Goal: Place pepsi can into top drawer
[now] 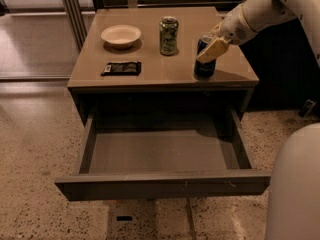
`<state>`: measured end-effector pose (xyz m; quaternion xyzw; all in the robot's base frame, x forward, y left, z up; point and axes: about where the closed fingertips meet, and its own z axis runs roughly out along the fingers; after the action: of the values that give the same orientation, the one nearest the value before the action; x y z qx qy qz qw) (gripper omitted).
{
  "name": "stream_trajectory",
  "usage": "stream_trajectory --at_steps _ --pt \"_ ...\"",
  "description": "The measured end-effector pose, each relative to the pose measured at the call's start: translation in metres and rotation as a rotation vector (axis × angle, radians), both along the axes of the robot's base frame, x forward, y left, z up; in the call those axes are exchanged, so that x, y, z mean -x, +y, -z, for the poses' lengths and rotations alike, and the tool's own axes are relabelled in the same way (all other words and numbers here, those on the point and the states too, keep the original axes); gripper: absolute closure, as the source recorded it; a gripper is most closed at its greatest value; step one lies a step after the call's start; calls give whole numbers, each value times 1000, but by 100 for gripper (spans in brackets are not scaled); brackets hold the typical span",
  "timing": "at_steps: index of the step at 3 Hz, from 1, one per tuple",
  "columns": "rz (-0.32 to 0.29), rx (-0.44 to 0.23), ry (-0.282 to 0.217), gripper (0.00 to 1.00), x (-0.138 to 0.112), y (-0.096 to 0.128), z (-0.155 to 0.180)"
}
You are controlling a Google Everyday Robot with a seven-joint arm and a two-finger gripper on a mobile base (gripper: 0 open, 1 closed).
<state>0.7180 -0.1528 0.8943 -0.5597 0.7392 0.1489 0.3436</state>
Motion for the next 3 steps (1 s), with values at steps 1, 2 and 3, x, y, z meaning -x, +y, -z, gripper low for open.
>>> stream_trajectory --at_steps 1,2,3 --pt "-116 -24 -9 100 31 4 -18" --pt "-257 -51 18 100 74 7 -29" --pt "-257 -51 18 100 74 7 -29"
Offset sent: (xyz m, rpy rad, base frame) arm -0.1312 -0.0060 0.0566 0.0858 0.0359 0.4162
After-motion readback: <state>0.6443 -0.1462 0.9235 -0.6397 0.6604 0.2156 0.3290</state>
